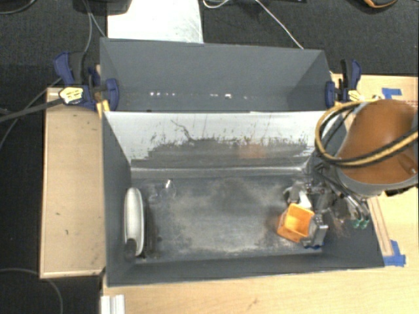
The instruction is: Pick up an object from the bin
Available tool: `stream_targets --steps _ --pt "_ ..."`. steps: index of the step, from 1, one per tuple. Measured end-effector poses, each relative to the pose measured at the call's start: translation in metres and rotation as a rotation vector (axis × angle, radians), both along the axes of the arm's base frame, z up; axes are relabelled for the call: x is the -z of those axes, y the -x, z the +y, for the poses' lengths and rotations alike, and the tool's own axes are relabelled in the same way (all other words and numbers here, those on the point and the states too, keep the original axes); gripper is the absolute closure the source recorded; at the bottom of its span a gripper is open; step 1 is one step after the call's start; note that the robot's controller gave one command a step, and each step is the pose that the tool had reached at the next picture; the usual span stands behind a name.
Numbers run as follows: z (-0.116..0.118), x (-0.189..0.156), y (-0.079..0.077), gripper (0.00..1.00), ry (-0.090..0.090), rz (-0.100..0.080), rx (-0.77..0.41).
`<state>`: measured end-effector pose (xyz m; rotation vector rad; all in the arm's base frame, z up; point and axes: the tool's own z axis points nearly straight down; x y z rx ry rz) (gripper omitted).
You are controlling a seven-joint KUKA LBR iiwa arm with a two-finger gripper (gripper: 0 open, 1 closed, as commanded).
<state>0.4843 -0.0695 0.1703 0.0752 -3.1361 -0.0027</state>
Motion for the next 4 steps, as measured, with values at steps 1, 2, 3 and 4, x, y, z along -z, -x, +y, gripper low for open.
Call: stream_targets --steps 1,2,3,4 --pt "-0.028 0.061 -0.029 0.0 0.003 -0.024 -0.086" --pt "0.004 0.079 0.003 1.0 0.001 -0.012 0.212" --pt "0.004 0.079 0.003 1.0 0.001 -0.012 0.21" --pt "-0.005 -0.007 -0.006 1.0 0.001 -0.022 0.18"
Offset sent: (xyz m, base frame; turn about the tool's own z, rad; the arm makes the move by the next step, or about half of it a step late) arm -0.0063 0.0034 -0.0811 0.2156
